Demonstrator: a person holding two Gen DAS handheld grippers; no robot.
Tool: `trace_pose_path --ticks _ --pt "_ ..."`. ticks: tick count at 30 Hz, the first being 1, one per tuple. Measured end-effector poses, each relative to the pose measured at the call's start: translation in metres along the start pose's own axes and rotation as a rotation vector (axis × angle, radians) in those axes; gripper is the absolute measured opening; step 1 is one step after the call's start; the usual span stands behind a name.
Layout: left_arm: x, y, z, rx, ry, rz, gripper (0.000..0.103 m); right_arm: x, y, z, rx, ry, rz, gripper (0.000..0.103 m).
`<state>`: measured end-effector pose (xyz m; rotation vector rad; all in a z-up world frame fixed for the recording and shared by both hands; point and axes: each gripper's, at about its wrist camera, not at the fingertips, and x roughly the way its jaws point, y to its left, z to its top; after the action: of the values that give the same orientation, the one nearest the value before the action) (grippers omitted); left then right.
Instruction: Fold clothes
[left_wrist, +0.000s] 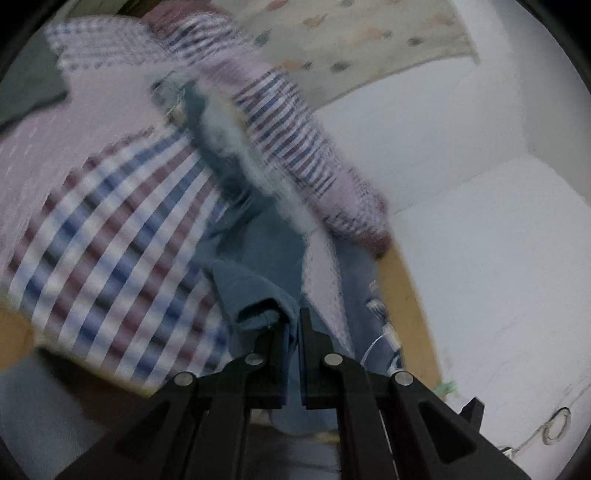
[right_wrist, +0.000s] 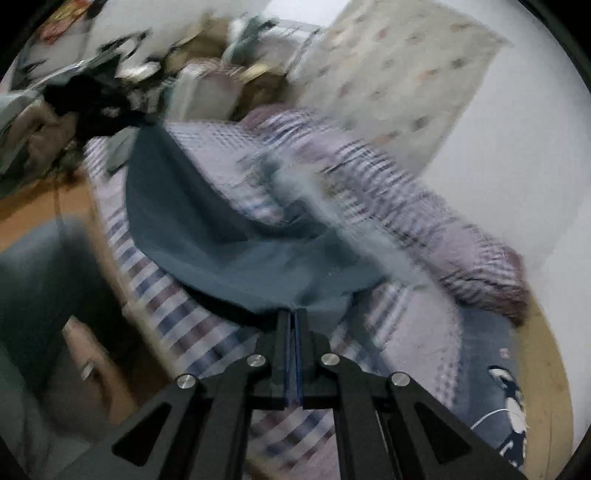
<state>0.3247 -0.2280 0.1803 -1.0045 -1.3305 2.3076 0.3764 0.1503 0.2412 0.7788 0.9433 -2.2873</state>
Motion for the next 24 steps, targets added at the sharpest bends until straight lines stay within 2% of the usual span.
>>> trace_pose_path --ticks 3,6,10,15,18,19,20,21,23,24 --pt "0.014 0.026 -0.025 -0.034 0.062 0.082 0.002 0.027 0.034 -0.02 -0.077 0.133 0.129 0.0" --pt "0.018 0.044 -0.036 -0.067 0.08 0.144 0.002 0.048 0.059 -0.036 -0.093 0.202 0.219 0.0" --pt "0.012 0.058 -0.039 -0.101 0.068 0.192 0.002 0.056 0.076 -0.042 -0.087 0.217 0.319 0.002" --pt "0.003 0.078 -0.035 -0.147 0.052 0.23 0.003 0.051 0.078 -0.04 -0.051 0.177 0.435 0.005" --pt "-0.004 0.087 -0.031 -0.173 0.043 0.231 0.006 0.051 0.066 -0.036 0.011 0.132 0.456 0.024" --pt "-0.006 0.088 -0.03 -0.177 0.038 0.234 0.008 0.053 0.057 -0.034 0.044 0.114 0.451 0.035" --pt "-0.009 0.088 -0.028 -0.178 0.03 0.229 0.013 0.055 0.049 -0.031 0.076 0.095 0.445 0.042" --pt "-0.011 0.087 -0.027 -0.178 0.021 0.224 0.018 0.057 0.042 -0.03 0.104 0.08 0.438 0.042" --pt "-0.015 0.085 -0.023 -0.17 0.005 0.207 0.046 0.061 0.031 -0.026 0.148 0.057 0.414 0.043" --pt "-0.015 0.083 -0.021 -0.163 -0.002 0.195 0.055 0.065 0.024 -0.024 0.173 0.046 0.403 0.043"
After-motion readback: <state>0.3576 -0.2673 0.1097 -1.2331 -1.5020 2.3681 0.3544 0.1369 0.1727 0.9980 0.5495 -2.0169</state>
